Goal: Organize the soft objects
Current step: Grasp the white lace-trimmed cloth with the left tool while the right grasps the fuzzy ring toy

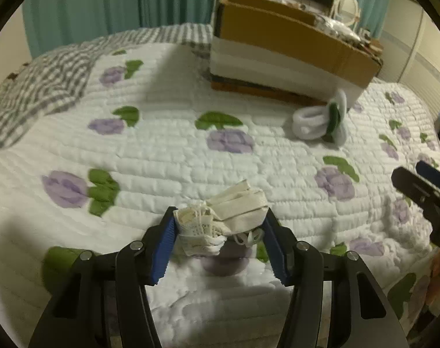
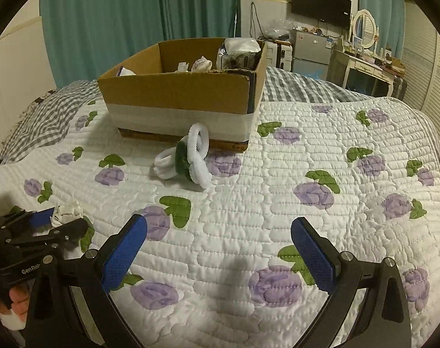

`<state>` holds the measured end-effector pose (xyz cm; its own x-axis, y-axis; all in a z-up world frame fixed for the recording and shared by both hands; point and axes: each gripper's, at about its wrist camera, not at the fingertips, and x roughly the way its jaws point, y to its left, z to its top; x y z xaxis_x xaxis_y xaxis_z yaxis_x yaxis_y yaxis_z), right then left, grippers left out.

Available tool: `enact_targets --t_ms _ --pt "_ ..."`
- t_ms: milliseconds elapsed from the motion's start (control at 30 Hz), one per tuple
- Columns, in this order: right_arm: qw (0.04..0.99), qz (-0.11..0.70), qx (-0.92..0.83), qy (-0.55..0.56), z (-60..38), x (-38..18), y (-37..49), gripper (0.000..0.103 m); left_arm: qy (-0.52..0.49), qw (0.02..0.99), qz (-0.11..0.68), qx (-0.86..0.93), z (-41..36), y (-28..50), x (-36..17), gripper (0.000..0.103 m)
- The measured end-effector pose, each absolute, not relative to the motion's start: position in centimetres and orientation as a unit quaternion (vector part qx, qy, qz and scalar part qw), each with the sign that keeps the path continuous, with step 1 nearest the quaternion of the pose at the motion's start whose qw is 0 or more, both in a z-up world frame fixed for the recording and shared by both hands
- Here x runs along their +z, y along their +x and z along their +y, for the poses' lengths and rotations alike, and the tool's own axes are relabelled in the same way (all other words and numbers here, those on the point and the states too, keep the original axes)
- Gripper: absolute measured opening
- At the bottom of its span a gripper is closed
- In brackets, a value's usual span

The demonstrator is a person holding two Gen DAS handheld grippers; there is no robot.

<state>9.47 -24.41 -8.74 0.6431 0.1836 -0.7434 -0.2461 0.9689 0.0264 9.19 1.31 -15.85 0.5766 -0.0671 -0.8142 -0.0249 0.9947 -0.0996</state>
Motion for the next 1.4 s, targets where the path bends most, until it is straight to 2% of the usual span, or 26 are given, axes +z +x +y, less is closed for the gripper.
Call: enact_targets --t_ms 400,533,1000,1133,1200,1267,1333,1400 --pt "0.890 0.422 0.164 -0.056 -22.2 -6.9 12.0 0.100 -0.005 0.913 0.408 -0.013 1.9 12.2 -8.9 0.056" --pt "0.875 0.451 0.168 -0.055 -20.9 -7.5 14.6 0.100 0.000 0.917 0.399 -0.018 1.9 14.9 -7.9 0.056" --pt "0.858 0.486 0.157 -0.056 -17.5 -12.7 20.9 0.099 0.003 0.920 0.392 -0.010 3.5 19.2 -12.2 0.056" --pt "0.857 0.489 0.144 -0.071 -17.0 -13.7 21.3 0.093 -0.002 0.913 0.407 -0.011 3.6 19.6 -13.2 0.056" --pt "0.858 0.488 0.136 -0.084 -16.7 -13.9 21.2 0.084 -0.005 0.913 0.408 -0.010 3.7 19.6 -13.2 0.056" --pt "0.861 0.484 0.127 -0.090 -16.5 -13.8 21.0 0.069 -0.007 0.913 0.407 -0.008 3.7 19.3 -13.1 0.056" --pt "0.865 0.478 0.123 -0.087 -16.9 -13.4 20.8 0.063 -0.009 0.913 0.407 -0.006 3.9 18.9 -13.2 0.056" --pt "0.868 0.474 0.126 -0.074 -17.4 -12.7 20.4 0.061 -0.013 0.913 0.408 -0.005 4.1 18.3 -13.2 0.056"
